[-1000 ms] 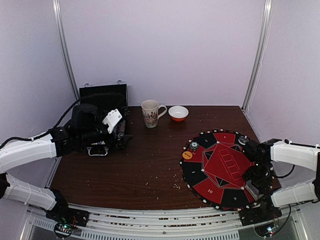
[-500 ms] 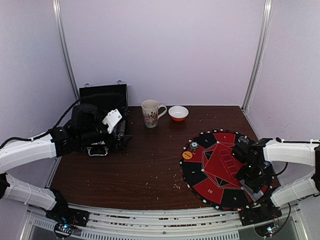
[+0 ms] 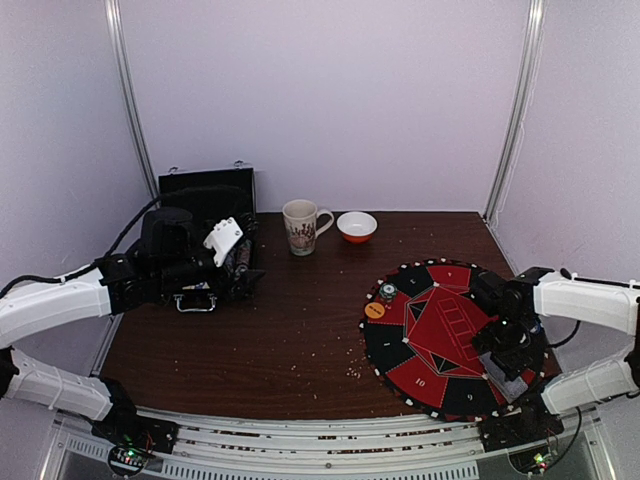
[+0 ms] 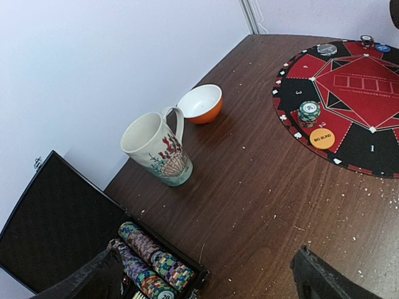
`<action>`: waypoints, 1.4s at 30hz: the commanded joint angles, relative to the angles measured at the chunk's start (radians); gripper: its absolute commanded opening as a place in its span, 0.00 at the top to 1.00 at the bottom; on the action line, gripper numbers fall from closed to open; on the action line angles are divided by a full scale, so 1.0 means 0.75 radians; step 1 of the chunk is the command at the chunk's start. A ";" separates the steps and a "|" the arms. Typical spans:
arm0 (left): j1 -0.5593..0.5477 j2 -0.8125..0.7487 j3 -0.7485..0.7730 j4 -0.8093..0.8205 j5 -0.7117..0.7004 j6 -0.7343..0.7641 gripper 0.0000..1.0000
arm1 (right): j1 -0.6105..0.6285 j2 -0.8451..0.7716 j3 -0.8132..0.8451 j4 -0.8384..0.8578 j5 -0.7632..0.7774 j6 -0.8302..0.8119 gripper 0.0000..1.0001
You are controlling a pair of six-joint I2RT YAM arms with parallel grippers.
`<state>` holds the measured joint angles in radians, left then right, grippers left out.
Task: Distribute texas hold em gaming equipment
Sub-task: Move the poker card to the face-down deck piles, then adjust the poker card at the face-down deck piles.
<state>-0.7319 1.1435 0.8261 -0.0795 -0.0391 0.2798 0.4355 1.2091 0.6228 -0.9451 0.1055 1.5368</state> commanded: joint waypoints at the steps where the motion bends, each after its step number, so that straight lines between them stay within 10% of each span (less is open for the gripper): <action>1: 0.015 -0.031 -0.012 0.047 0.015 0.012 0.02 | -0.032 0.078 0.131 -0.139 0.068 -0.107 0.08; 22: 0.014 -0.036 -0.012 0.047 0.020 0.013 0.02 | -0.044 0.186 0.444 -0.235 0.222 -0.419 0.20; 25: 0.015 -0.034 -0.012 0.047 0.019 0.012 0.02 | -0.045 0.240 0.436 -0.040 0.090 -0.478 0.38; 29: 0.014 -0.033 -0.016 0.047 0.008 0.016 0.02 | -0.047 0.328 0.375 0.083 0.010 -0.502 0.98; 42: 0.013 -0.030 -0.016 0.049 0.010 0.018 0.02 | -0.061 0.349 0.193 0.079 0.021 -0.514 1.00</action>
<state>-0.7300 1.1362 0.8246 -0.0792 -0.0391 0.2829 0.3992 1.5059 0.8127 -0.8425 0.1081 1.1488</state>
